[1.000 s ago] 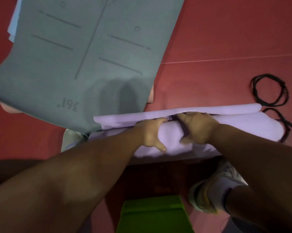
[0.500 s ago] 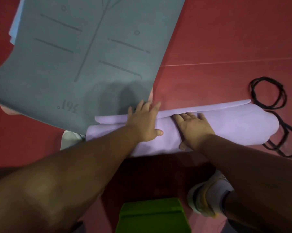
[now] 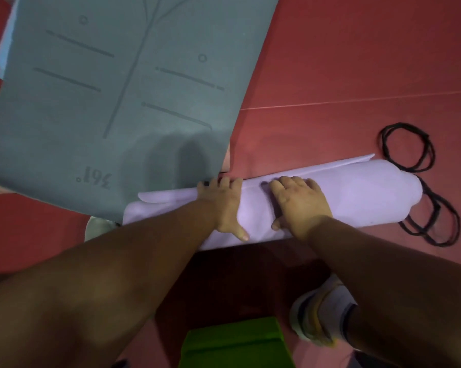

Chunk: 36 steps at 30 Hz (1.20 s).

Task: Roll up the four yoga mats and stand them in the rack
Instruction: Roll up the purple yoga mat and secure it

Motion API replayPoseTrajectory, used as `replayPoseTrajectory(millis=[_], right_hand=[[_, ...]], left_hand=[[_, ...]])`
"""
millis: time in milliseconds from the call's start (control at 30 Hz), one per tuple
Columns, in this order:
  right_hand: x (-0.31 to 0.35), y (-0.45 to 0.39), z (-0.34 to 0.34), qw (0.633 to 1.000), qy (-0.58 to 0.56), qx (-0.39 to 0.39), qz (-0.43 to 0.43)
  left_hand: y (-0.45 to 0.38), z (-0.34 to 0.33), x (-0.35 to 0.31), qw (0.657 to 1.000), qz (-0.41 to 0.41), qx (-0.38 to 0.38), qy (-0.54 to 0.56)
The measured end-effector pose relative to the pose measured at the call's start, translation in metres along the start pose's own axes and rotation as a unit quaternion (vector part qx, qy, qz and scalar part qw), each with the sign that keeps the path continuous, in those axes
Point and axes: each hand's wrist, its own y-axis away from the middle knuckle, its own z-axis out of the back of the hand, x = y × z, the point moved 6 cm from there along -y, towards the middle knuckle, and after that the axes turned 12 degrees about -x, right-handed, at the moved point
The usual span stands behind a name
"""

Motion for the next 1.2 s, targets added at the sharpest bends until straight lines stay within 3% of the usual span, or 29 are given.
replayPoseTrajectory(millis=[200,333,433,500,567,600,767,867,1033,1133,1200], right_hand=[[-0.004,0.008,0.008,0.997,0.060,-0.019,-0.035],[-0.030,0.019,0.043,0.976,0.023,-0.071,-0.206],[-0.060,0.035,0.056,0.923,-0.107,-0.083,-0.361],[-0.068,0.050,0.049,0.847,-0.284,-0.016,-0.449],[-0.051,0.063,0.042,0.696,-0.498,0.046,-0.515],[-0.041,0.064,0.047,0.646,-0.558,0.049,-0.518],[-0.016,0.048,0.048,0.456,-0.693,0.032,-0.558],[-0.022,0.051,0.052,0.468,-0.674,-0.001,-0.572],[-0.031,0.037,0.097,0.491,-0.704,-0.105,-0.503],[-0.034,0.034,0.128,0.529,-0.695,-0.189,-0.448],[-0.040,0.032,0.140,0.555,-0.679,-0.231,-0.422]], left_hand=[[0.011,-0.001,-0.004,0.997,0.022,-0.068,0.041],[0.017,0.026,0.000,0.992,0.065,-0.082,0.078],[0.021,0.054,0.008,0.984,0.106,-0.092,0.113],[0.025,0.067,0.015,0.977,0.129,-0.095,0.143],[0.032,0.073,0.020,0.965,0.151,-0.113,0.181],[0.035,0.072,0.022,0.960,0.155,-0.127,0.194],[0.060,0.058,0.007,0.944,0.142,-0.188,0.230],[0.067,0.050,-0.002,0.921,0.143,-0.209,0.297],[0.070,0.068,-0.012,0.883,0.140,-0.251,0.371],[0.069,0.084,-0.022,0.872,0.106,-0.279,0.387],[0.067,0.093,-0.030,0.866,0.103,-0.260,0.415]])
